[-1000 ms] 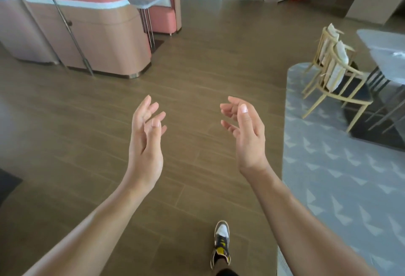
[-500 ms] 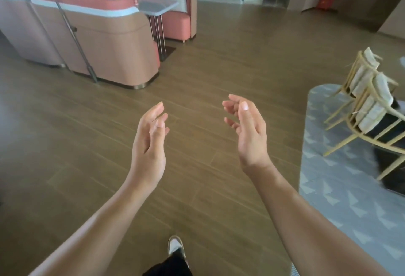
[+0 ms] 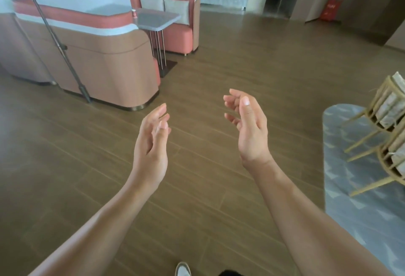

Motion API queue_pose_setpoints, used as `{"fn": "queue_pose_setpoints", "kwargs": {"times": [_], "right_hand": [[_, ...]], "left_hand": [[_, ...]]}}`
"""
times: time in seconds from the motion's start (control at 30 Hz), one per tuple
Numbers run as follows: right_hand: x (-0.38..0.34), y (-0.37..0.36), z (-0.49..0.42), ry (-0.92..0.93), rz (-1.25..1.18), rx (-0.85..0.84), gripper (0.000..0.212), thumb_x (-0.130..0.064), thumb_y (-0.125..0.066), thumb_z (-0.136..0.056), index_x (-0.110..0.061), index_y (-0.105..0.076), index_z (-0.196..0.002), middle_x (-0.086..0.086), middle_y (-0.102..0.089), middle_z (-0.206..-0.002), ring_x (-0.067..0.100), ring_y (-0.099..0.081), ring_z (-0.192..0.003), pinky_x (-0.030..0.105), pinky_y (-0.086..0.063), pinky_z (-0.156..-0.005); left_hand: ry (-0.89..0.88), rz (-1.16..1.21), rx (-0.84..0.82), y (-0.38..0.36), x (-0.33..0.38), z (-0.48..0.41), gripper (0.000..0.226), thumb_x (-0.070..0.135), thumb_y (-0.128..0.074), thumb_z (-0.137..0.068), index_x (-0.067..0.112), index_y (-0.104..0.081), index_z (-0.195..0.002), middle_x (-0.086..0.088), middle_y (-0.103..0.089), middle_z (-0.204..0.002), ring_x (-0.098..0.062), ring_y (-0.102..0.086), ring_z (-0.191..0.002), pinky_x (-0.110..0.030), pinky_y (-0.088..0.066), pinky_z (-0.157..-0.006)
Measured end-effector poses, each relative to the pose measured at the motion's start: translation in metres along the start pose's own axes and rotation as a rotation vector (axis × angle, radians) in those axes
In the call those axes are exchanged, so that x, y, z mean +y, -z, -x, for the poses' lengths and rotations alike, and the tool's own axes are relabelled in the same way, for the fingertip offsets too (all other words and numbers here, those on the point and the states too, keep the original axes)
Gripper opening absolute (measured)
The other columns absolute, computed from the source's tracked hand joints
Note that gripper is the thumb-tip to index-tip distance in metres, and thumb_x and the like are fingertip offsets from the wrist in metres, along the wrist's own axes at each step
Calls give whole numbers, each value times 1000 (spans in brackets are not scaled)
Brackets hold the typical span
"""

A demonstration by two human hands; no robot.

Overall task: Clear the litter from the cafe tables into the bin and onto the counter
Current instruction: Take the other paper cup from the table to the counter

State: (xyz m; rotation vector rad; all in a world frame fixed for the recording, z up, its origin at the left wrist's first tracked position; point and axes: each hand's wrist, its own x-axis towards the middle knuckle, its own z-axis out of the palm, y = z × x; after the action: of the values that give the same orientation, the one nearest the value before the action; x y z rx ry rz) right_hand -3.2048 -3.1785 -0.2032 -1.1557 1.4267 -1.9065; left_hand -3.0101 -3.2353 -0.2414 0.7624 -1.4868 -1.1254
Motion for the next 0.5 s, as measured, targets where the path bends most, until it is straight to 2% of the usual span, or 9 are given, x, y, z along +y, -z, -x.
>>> {"fn": "queue_pose_setpoints", "kwargs": {"times": [0.13,0.27,0.5], "right_hand": [[32,-18,-63,-14,0,10,48,-60,-47,-96,-27,-70,-122,-13,-72,-112,6,-65,-113,56,-53,-105],[70,-28,-132,-39,-10,13,46,-60,-47,-97,-29,-70,-121,-14,-72,-114,3,-65,-112,55,-53,-105],[146,-33,-290,-25,-33,-4,46,-62,-46,-97,-32,-71,-122,-18,-71,-119,6,-63,-119,54,-53,-108]], "left_hand": [[4,-3,-7,-3,-27,-71,64,55,-44,-99,19,-47,-152,8,-51,-157,-7,-52,-144,-45,-48,-117],[23,-6,-7,-13,-64,-141,64,55,-44,-100,18,-48,-153,15,-51,-154,-7,-52,-143,-45,-48,-117],[8,-21,-3,-57,-135,-293,63,53,-44,-100,17,-49,-152,13,-52,-155,-7,-52,-144,-42,-49,-116]]}}
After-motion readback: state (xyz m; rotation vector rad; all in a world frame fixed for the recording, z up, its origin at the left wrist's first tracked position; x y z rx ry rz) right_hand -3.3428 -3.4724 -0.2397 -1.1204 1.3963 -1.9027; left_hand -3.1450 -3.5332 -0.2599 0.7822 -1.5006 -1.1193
